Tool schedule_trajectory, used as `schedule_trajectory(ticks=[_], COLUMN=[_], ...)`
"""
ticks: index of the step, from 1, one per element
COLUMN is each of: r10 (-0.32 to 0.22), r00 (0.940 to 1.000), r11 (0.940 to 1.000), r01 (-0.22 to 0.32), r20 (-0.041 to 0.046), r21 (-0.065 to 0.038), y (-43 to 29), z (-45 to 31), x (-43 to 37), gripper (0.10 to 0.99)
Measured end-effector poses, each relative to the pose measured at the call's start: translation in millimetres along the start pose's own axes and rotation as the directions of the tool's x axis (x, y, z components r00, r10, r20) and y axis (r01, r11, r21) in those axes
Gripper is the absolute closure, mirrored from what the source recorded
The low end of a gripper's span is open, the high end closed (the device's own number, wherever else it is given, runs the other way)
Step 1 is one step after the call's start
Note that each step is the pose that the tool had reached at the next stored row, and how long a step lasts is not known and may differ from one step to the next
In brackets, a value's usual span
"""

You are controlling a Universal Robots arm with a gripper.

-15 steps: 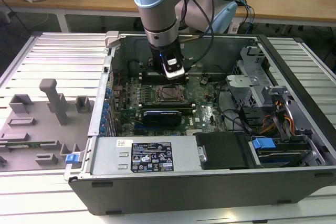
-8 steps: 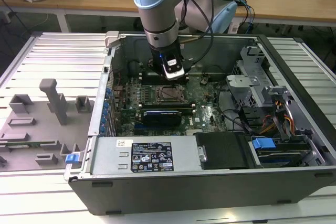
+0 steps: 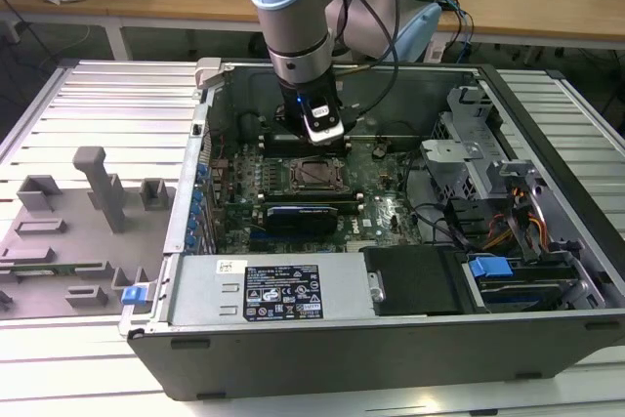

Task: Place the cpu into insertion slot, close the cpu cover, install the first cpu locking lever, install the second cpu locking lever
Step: 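Install the first cpu locking lever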

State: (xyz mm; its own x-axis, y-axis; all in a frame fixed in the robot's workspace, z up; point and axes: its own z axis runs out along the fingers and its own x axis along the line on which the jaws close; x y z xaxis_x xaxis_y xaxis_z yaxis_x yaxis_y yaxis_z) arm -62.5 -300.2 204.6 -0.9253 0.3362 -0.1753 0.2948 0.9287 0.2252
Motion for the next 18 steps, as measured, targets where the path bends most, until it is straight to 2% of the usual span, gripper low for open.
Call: schedule_trajectory(ticks=[11, 14, 17, 18], r10=[-0.001, -0.001, -0.001, -0.002], r00=[1.0000, 1.0000, 1.0000, 1.0000], r11=[1.0000, 1.0000, 1.0000, 1.0000], r01=[0.001, 0.001, 0.001, 0.002], r20=[0.0038, 0.0040, 0.0043, 0.0058], r21=[0.002, 0.001, 0.002, 0.007], y=[-2.3, -2.0, -0.5, -0.2], z=[9.3, 8.6, 1.8, 1.0], x=[1.7, 1.6, 0.3, 0.2], gripper=[0.980, 0.980, 0.980, 0.980])
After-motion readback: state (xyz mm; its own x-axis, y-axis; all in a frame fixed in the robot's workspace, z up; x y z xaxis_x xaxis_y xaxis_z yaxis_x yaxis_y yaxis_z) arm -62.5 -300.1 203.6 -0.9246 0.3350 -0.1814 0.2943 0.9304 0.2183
